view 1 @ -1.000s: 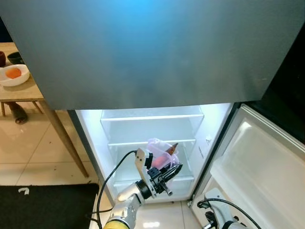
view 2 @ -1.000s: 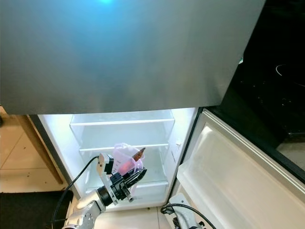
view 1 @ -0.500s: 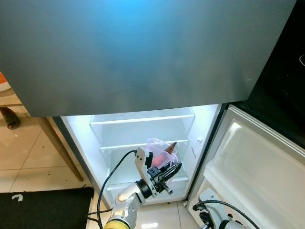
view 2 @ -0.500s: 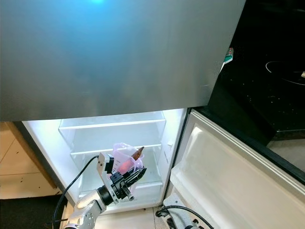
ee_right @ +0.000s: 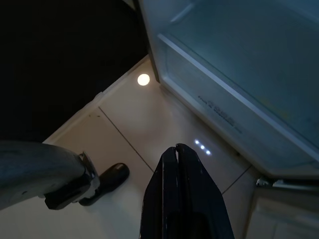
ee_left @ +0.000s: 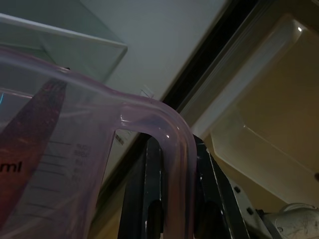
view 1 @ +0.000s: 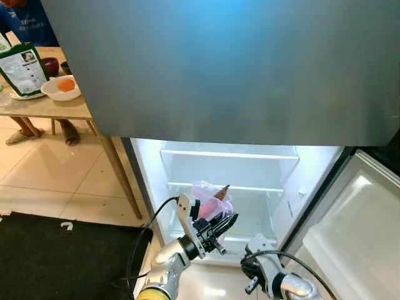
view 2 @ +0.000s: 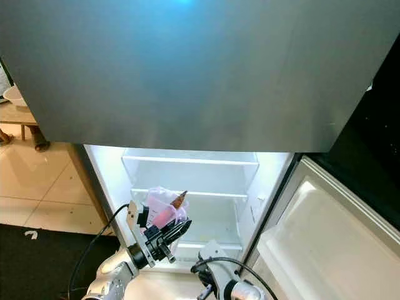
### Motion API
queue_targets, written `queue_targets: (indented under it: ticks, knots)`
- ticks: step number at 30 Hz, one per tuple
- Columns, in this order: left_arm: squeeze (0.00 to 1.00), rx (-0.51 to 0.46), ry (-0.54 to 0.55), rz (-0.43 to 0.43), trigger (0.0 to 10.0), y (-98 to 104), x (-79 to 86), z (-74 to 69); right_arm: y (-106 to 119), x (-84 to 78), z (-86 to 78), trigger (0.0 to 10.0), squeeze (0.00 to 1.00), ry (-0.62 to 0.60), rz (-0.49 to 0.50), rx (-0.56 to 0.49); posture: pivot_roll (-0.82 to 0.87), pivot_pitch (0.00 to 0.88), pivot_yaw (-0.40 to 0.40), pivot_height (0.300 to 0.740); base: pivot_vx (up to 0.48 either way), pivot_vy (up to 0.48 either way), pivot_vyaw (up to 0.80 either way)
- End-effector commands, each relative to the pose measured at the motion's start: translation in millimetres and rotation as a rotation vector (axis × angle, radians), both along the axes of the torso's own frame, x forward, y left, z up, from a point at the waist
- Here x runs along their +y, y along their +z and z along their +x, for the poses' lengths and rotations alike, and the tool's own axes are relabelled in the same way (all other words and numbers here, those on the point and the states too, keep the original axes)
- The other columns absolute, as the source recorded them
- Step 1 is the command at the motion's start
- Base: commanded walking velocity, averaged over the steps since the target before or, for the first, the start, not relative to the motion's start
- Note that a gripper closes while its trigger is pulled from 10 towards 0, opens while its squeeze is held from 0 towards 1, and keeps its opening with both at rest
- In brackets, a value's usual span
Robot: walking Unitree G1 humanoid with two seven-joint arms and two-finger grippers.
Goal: Restocking fridge
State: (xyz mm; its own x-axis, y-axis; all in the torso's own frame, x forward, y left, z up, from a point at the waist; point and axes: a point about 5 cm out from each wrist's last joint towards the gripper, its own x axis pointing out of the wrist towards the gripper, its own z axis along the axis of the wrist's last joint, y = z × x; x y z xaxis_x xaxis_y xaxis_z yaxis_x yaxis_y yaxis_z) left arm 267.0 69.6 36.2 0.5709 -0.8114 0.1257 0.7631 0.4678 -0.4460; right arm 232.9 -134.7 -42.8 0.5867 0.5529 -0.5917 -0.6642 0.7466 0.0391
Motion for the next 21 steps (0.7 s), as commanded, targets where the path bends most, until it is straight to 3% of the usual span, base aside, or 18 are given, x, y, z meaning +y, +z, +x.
queue_targets:
  ticks: [1, 7, 18, 21]
  knots:
    - [0.0, -0.009, -0.009, -0.001, 10.0, -0.1, -2.4, -2.5, 0.6, -1.0, 0.5, 10.0, 0.0, -0.016, 0.017, -0.001, -0.04, 0.04, -0.02, 0.74, 0.0, 0.0, 0.0]
    - [0.0, -0.008, -0.008, 0.01, 10.0, -0.8, -2.1, -2.3, 5.6, -1.3, 6.6, 10.0, 0.0, -0.023, 0.034, -0.023, -0.04, 0.039, -0.019, 0.74, 0.0, 0.0, 0.0]
    - [0.0, -0.001, -0.004, 0.02, 10.0, -2.2, -2.3, -2.5, 1.1, -6.0, 1.6, 10.0, 0.0, -0.056, 0.025, -0.002, -0.04, 0.041, -0.023, 0.74, 0.0, 0.0, 0.77]
    - [0.0, 0.01, 0.003, 0.038, 10.0, -3.6, -2.1, -1.9, 1.5, -6.7, 2.6, 10.0, 0.0, -0.069, 0.026, -0.004, -0.04, 0.039, -0.024, 0.74, 0.0, 0.0, 0.0]
